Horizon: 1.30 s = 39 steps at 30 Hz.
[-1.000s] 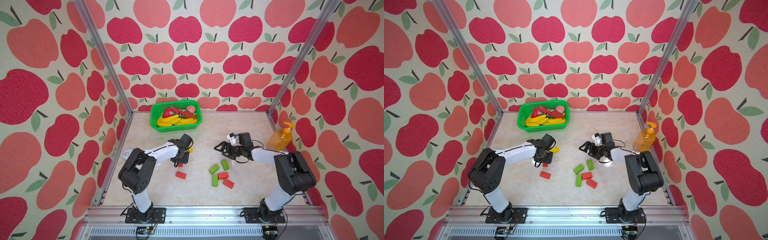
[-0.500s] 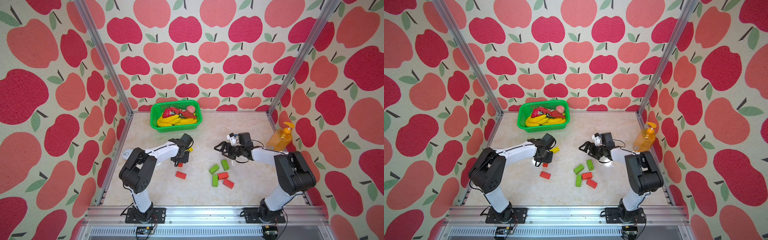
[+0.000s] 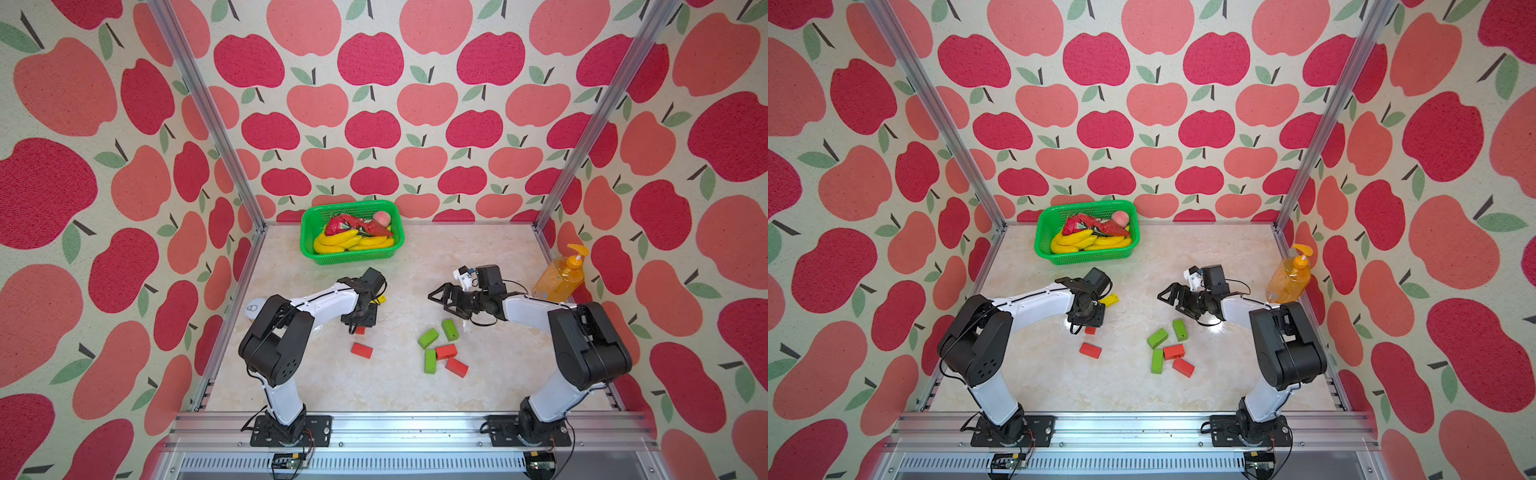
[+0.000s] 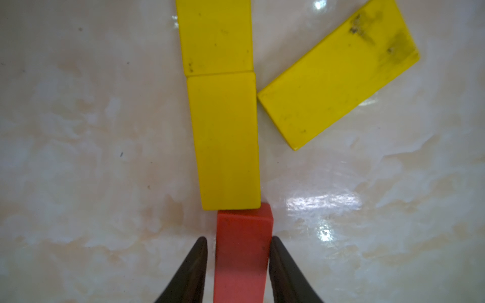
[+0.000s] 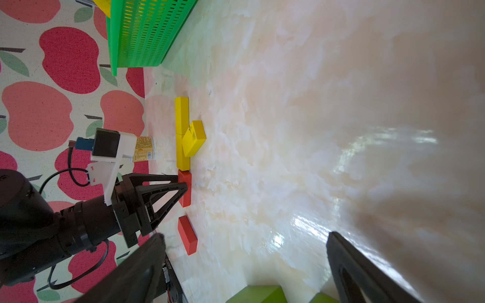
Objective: Assemble the letter k with building blocks
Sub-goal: Adjust the building block at the center of the board.
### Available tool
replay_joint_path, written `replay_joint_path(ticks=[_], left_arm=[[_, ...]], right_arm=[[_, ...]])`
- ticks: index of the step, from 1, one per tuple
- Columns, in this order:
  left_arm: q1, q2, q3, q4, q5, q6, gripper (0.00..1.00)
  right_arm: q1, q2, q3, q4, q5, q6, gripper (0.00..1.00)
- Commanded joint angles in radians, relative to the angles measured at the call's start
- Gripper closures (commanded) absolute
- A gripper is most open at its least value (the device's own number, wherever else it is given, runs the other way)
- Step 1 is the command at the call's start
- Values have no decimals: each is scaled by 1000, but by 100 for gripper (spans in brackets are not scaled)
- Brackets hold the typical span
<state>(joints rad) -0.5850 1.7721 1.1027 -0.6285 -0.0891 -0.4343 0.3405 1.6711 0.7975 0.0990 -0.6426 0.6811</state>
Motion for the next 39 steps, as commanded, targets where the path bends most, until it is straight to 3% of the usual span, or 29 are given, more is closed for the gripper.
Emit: replay_joint_path(ticks=[1, 11, 39], left_arm=[[-4, 19, 1, -17, -8, -26, 64], [-1, 18, 1, -26, -19, -46, 69], [20, 33, 25, -37, -29, -52, 65]], right_arm=[[11, 11, 20, -16, -17, -15, 1], [11, 15, 20, -13, -21, -14, 1], [11, 19, 22, -12, -25, -12, 1]])
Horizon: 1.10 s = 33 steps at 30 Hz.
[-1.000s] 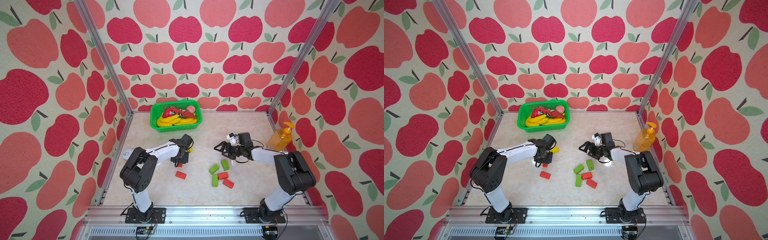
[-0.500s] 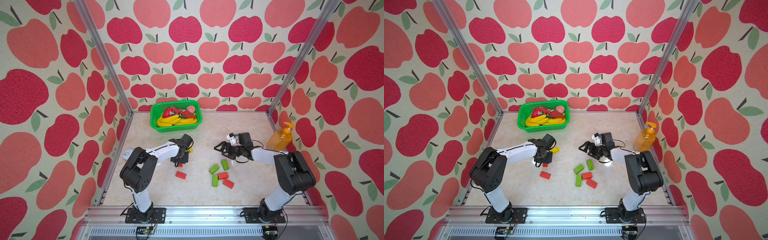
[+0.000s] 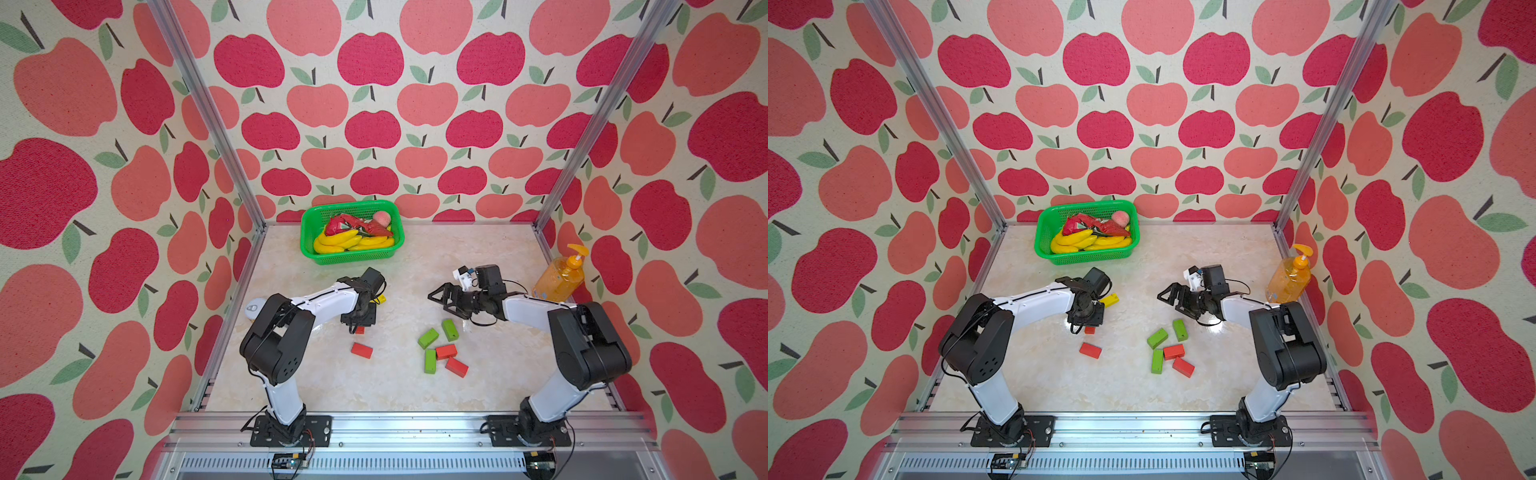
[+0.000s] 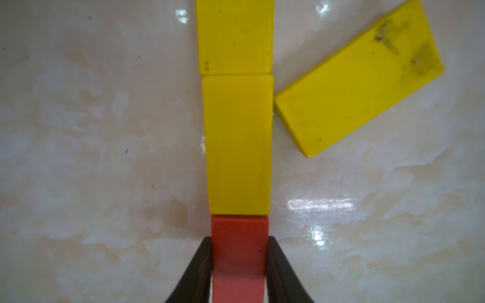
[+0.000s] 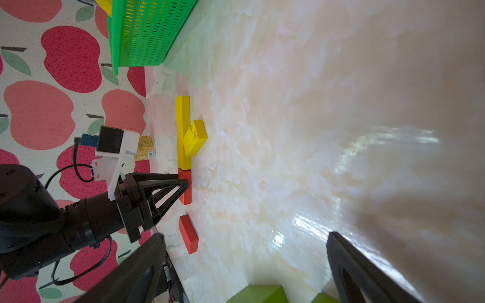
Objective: Assemble the letter k with building blocks
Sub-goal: Adjust the building block at the center of the board.
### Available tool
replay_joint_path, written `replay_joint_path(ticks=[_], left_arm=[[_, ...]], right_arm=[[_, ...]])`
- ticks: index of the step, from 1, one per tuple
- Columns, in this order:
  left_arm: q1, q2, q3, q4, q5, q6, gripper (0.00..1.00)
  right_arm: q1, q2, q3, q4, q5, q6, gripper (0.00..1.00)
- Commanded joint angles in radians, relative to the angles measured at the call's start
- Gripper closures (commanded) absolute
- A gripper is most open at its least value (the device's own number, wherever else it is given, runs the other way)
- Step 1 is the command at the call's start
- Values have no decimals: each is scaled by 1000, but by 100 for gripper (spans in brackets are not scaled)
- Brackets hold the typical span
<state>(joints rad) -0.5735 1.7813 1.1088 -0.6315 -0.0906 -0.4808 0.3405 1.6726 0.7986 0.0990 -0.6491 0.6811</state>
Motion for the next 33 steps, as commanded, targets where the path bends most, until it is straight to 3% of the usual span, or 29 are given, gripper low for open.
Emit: replay_joint_path(ticks=[1, 10, 16, 21, 23, 24, 29, 33], left_arm=[[10, 26, 22, -36, -29, -7, 65], [7, 36, 38, -39, -21, 0, 60], [-7, 2, 27, -31, -24, 9, 43], [-36, -130, -21, 55, 6, 73, 24], [-42, -209, -41, 73, 19, 95, 5], [-44, -249, -54, 78, 26, 106, 2], [-8, -490, -144, 62, 120, 162, 2], [74, -572, -266, 57, 299, 126, 2]], right_arm=[[11, 16, 21, -12, -19, -13, 1], [10, 16, 21, -12, -20, -12, 1], [10, 16, 21, -11, -23, -12, 1], [11, 9, 23, -19, -15, -19, 1], [11, 3, 23, -23, -10, -24, 1], [11, -2, 20, -22, -6, -27, 1], [43, -37, 13, -18, 22, -68, 1], [201, -75, 73, -90, 67, -235, 1]])
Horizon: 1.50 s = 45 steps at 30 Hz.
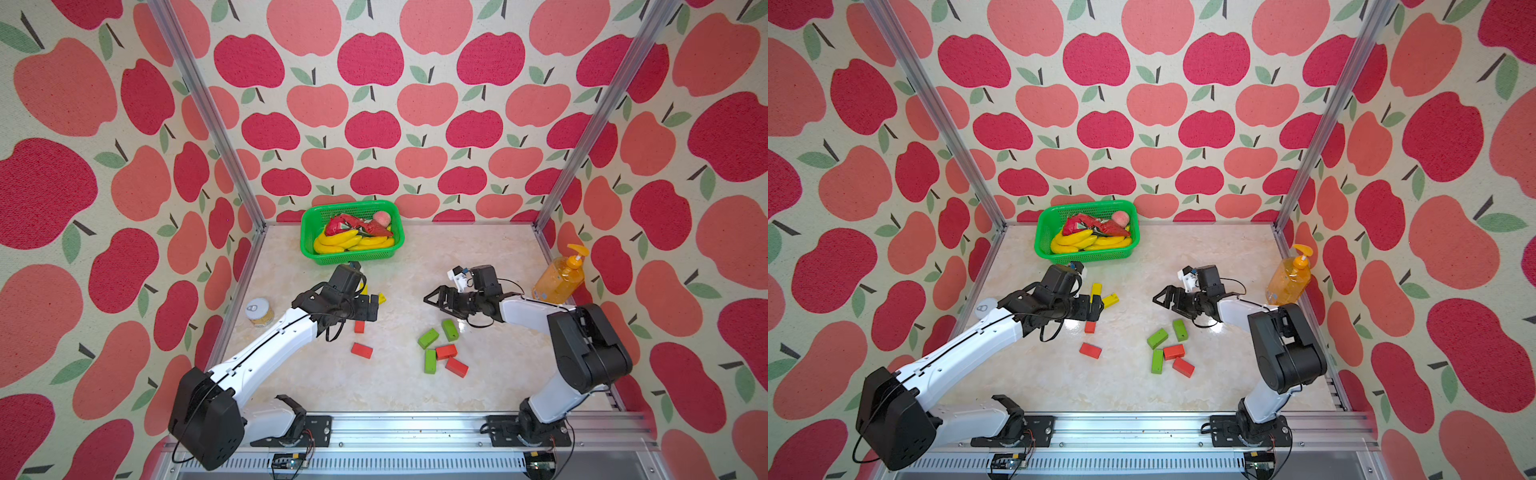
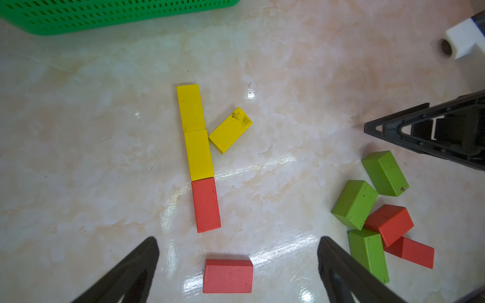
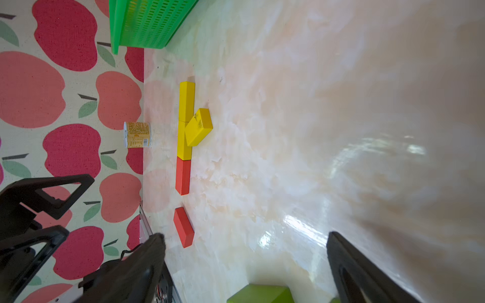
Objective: Assemble the letter k with building blocks
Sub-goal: Adjust the building block at the center of the board, then pick up the building block from the center of the board.
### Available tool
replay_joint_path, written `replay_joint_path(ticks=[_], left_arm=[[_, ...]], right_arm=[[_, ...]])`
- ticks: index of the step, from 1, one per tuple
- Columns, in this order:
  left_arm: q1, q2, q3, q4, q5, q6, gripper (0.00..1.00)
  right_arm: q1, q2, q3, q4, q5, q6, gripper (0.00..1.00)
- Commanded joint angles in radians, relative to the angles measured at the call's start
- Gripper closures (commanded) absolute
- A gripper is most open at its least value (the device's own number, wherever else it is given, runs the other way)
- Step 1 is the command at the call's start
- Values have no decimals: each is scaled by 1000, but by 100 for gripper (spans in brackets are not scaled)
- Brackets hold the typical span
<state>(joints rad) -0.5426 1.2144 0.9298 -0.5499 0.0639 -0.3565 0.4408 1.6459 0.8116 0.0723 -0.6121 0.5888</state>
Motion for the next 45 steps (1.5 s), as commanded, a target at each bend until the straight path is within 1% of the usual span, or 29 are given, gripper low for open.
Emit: replay_joint_path(ticks=[1, 2, 3, 5, 6, 7, 8, 9, 10, 11, 12, 13, 17, 23, 27, 33, 37, 41, 42, 45], left_arm=[[70, -23, -129, -9, 201, -20, 2], [88, -45, -167, 2, 248, -41, 2], [96, -68, -198, 10, 270, -62, 2], [107, -135, -263, 5, 271, -121, 2], [110, -170, -287, -12, 245, -153, 2], [115, -208, -305, -53, 192, -182, 2], [125, -243, -316, -108, 133, -209, 2], [139, -276, -324, -151, 100, -224, 2], [156, -326, -336, -185, 87, -231, 2], [166, -377, -348, -197, 89, -235, 2], [165, -422, -364, -180, 98, -242, 2], [168, -463, -373, -165, 125, -242, 2], [172, -523, -346, -226, 81, -271, 2], [175, -528, -338, -237, 83, -277, 2], [176, -568, -339, -237, 91, -283, 2], [176, -578, -308, -256, 116, -276, 2], [175, -578, -275, -288, 115, -268, 2], [176, -566, -264, -297, 192, -264, 2], [177, -558, -254, -308, 223, -260, 2], [177, -553, -228, -346, 282, -255, 2]], right_arm=[[160, -56, 89, -107, 71, -206, 1], [223, -59, 113, -147, 113, -266, 1], [277, -59, 130, -169, 138, -312, 1], [385, -44, 162, -225, 164, -416, 1], [428, -33, 176, -251, 176, -451, 1], [478, -21, 182, -269, 189, -479, 1], [532, -6, 185, -281, 219, -500, 1], [577, 9, 187, -287, 270, -509, 1], [622, 29, 193, -285, 347, -513, 1], [654, 60, 208, -294, 394, -516, 1], [670, 87, 228, -310, 413, -518, 1], [680, 121, 253, -326, 424, -522, 2], [704, 207, 329, -354, 467, -545, 4], [718, 266, 378, -349, 554, -554, 5], [720, 289, 395, -344, 564, -558, 5], [736, 328, 425, -341, 621, -557, 10], [736, 342, 444, -343, 619, -558, 14], [736, 364, 464, -357, 609, -554, 20], [764, 370, 471, -359, 608, -556, 22], [771, 391, 493, -377, 612, -555, 27]])
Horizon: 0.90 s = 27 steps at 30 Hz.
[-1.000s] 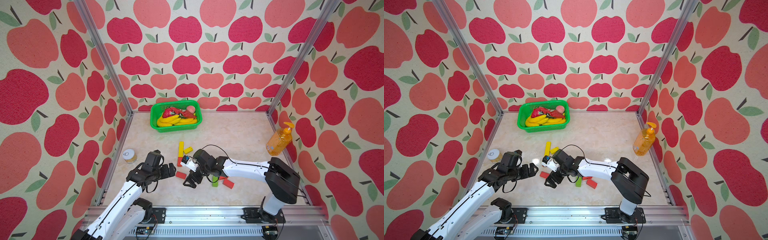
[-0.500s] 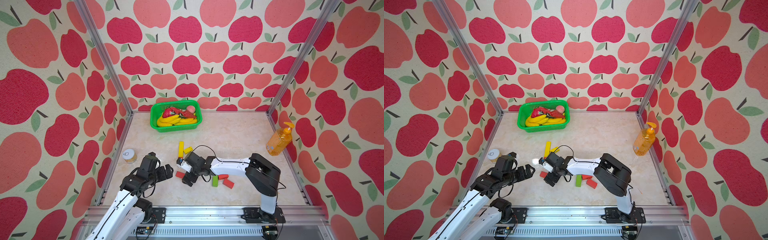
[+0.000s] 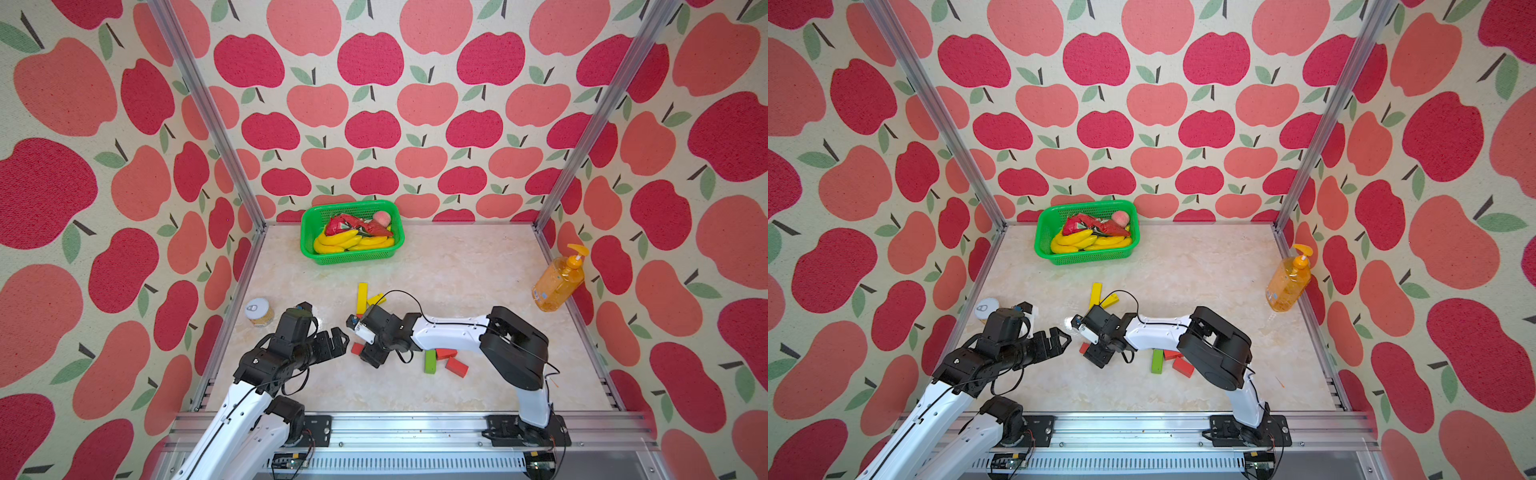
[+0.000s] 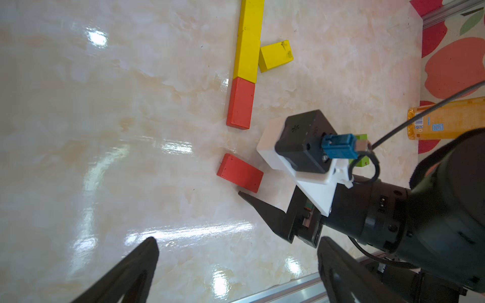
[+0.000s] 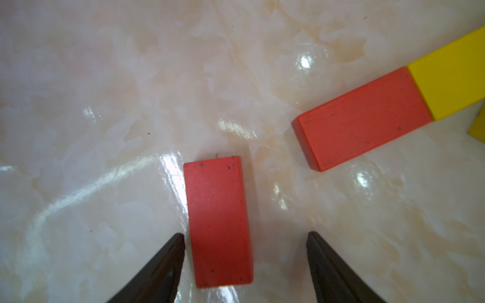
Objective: Assemble the letter k with building blocks
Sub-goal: Pick up the building block from the center of the board.
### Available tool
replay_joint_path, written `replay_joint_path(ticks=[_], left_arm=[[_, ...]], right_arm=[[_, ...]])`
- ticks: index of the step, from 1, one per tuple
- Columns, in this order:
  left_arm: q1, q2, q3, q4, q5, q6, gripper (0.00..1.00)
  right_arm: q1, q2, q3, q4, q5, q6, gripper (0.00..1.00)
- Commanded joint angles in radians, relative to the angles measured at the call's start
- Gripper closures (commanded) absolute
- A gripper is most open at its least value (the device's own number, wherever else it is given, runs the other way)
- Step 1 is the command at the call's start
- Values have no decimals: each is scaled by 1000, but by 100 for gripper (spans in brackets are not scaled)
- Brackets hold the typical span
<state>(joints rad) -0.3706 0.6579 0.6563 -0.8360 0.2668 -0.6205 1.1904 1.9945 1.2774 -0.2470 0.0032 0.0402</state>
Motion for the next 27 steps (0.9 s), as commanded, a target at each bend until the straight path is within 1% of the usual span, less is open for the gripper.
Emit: replay_joint_path(ticks=[1, 7, 9, 11, 14, 17, 20, 22, 23, 27], left_arm=[[5, -2, 49, -69, 94, 6, 2], [6, 28, 86, -195, 231, 22, 2], [5, 14, 86, -222, 258, 29, 2], [6, -18, 97, -251, 254, 33, 2], [7, -66, 115, -301, 222, 40, 2], [7, -62, 127, -338, 205, 61, 2], [8, -61, 118, -331, 206, 74, 2], [7, -55, 122, -325, 211, 79, 2], [8, -55, 124, -320, 212, 80, 2], [8, -42, 139, -299, 216, 80, 2]], right_arm=[[24, 48, 31, -62, -3, -8, 28], [31, 48, 30, -64, 6, -13, 37], [32, 50, 30, -64, 16, -13, 40], [30, 52, 30, -66, 23, -12, 43], [31, 61, 33, -69, 22, -15, 50], [31, 69, 38, -72, 20, -13, 53], [31, 75, 43, -80, 11, -15, 62], [33, 66, 38, -85, -2, -16, 71], [32, 59, 31, -84, -13, -15, 74], [34, 24, -9, -88, -61, -4, 77]])
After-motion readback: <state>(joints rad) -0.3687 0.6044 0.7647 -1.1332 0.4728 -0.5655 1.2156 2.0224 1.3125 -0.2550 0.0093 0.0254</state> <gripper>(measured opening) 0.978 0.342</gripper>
